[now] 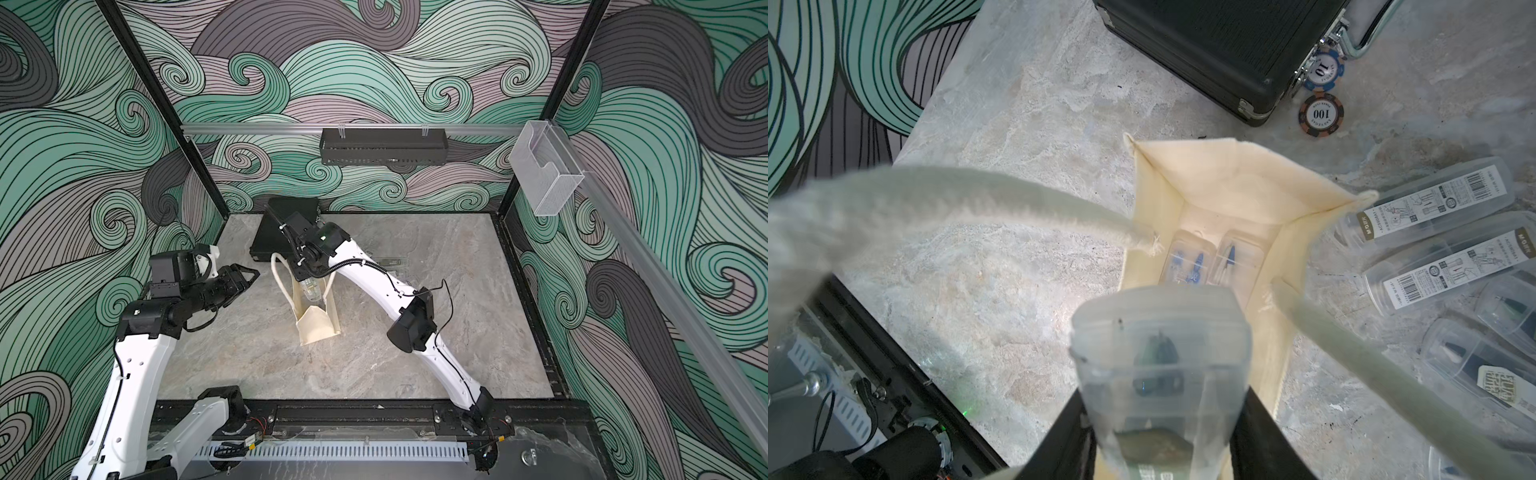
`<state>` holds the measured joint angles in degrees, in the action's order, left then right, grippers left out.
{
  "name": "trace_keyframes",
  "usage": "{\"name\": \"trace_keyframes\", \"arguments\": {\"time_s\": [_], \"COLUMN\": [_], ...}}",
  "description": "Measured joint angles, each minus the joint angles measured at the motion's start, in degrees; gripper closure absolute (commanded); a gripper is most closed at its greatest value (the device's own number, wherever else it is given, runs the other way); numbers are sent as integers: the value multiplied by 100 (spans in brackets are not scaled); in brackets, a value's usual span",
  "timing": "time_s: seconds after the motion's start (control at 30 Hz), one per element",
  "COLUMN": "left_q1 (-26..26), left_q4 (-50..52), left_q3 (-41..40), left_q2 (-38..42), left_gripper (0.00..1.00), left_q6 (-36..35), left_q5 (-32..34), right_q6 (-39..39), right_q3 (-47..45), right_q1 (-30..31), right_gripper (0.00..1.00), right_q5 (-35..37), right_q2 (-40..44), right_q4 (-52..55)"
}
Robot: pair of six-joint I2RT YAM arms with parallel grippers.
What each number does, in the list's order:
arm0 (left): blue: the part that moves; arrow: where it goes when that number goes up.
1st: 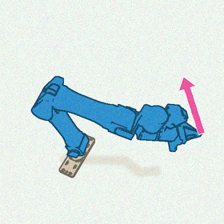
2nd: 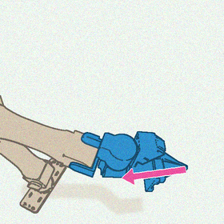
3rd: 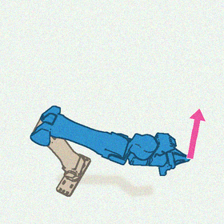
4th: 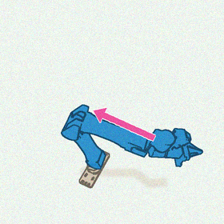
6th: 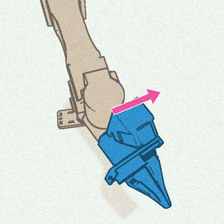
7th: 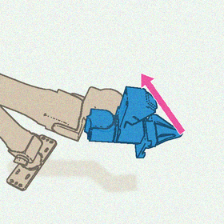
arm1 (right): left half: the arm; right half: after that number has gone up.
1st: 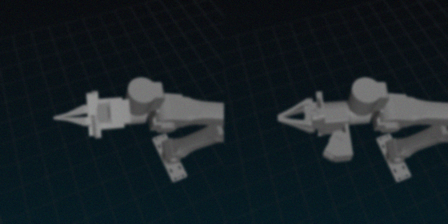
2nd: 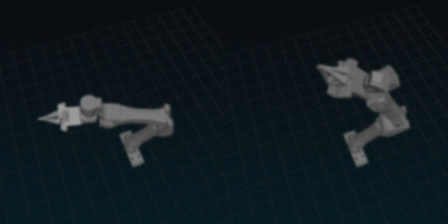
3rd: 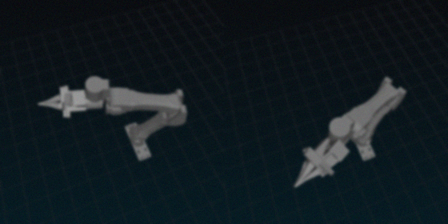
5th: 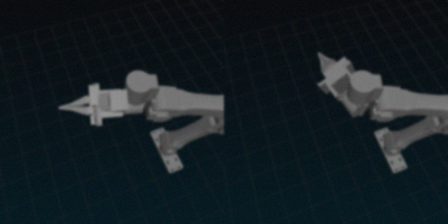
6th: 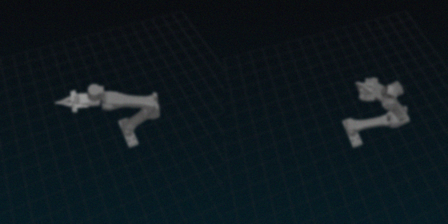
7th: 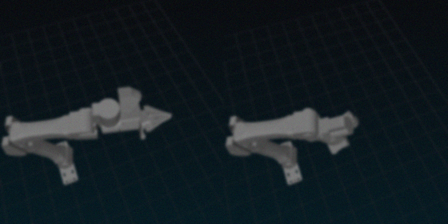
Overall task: Put the compass set into the canvas bag
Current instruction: Place the compass set in the canvas bag, then pick up the compass set at the center of the board.
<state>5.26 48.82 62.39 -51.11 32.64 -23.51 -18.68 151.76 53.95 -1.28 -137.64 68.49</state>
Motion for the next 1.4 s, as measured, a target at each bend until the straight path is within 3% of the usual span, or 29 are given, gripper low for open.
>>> {"name": "trace_keyframes", "arguments": {"time_s": [0.4,0.73,1.1,1.4], "left_q1": [-15,-20,-59,-157], "left_q4": [0,0,-2,0], "left_q3": [-4,-4,-4,-4], "left_q2": [-4,-7,-4,-7], "left_gripper": [44,44,44,44], "left_q6": [7,24,48,48], "left_q5": [7,9,13,57], "right_q6": [-348,-450,-317,114], "right_q3": [-431,-439,-511,-1519], "right_q1": [-9,9,118,120], "right_gripper": [54,24,19,15], "right_q5": [-15,4,192,1235], "right_q2": [-511,-420,1141,2741], "right_q4": [-61,-103,-155,-269]}}
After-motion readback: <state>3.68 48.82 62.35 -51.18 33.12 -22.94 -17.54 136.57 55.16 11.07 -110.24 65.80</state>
